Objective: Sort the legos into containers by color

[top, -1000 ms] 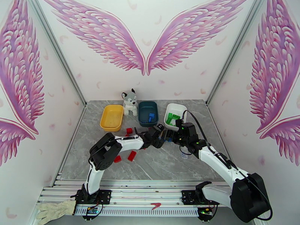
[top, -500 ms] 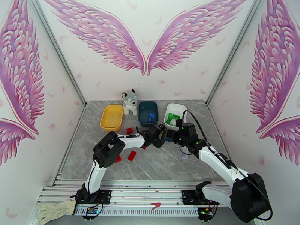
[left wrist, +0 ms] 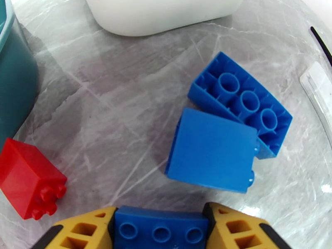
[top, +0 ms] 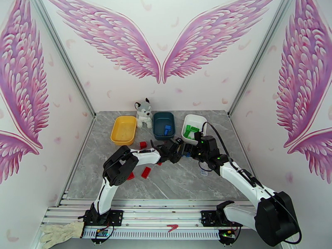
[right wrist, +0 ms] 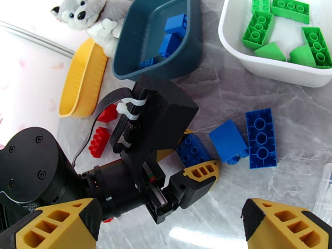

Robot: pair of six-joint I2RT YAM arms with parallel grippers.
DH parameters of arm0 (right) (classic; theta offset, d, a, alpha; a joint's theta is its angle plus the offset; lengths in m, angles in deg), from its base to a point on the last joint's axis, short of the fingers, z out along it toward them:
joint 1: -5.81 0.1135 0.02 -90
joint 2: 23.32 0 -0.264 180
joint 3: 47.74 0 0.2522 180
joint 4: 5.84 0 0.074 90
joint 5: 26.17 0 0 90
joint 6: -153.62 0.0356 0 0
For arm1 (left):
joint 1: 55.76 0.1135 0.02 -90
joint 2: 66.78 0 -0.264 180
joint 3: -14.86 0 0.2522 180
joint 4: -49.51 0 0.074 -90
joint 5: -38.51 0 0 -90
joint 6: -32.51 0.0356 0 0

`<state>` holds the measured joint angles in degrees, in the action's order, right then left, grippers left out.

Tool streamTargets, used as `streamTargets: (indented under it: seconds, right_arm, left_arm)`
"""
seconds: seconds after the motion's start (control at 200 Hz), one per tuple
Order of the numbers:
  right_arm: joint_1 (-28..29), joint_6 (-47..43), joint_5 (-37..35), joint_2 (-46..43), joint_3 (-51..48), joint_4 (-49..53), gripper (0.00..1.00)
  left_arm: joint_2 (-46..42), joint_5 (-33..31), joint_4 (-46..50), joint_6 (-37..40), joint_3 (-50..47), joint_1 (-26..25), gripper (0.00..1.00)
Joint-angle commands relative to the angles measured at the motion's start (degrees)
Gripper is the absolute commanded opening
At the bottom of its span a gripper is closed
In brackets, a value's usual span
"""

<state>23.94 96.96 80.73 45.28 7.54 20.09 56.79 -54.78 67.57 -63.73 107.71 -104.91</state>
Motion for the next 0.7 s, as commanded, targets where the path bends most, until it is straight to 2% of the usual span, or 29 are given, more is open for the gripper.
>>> streamTargets:
  seconds: [0.0, 0.06, 0.43, 0.625, 0.695]
  right_arm:
    - [0.02, -0.09, -1.0, -0.56, 0.98, 0.5, 0.96]
    - [0.01, -0.05, -1.0, -0.48, 0.95, 0.52, 0.96]
    - [-0.1, 0.05, -1.44, -0.49, 1.04, 0.78, 0.96]
    - [-0.1, -0.02, -1.65, -0.6, 0.99, 0.93, 0.96]
    - [-0.2, 0.03, -1.88, -0.66, 1.03, 1.02, 0.96]
  left_arm:
    - [-0.35, -1.41, 1.42, 0.7, -1.74, -0.92, 0.49]
    - [-0.39, -1.67, 1.33, 0.7, -1.98, -1.15, 0.52]
    - [-1.28, -1.32, 0.66, 0.48, -4.23, -1.29, 0.59]
    - [-2.82, -1.02, -0.65, 0.1, -6.92, -1.21, 0.38]
    - [-3.47, -0.49, -0.91, -0.14, -7.47, -1.08, 0.35]
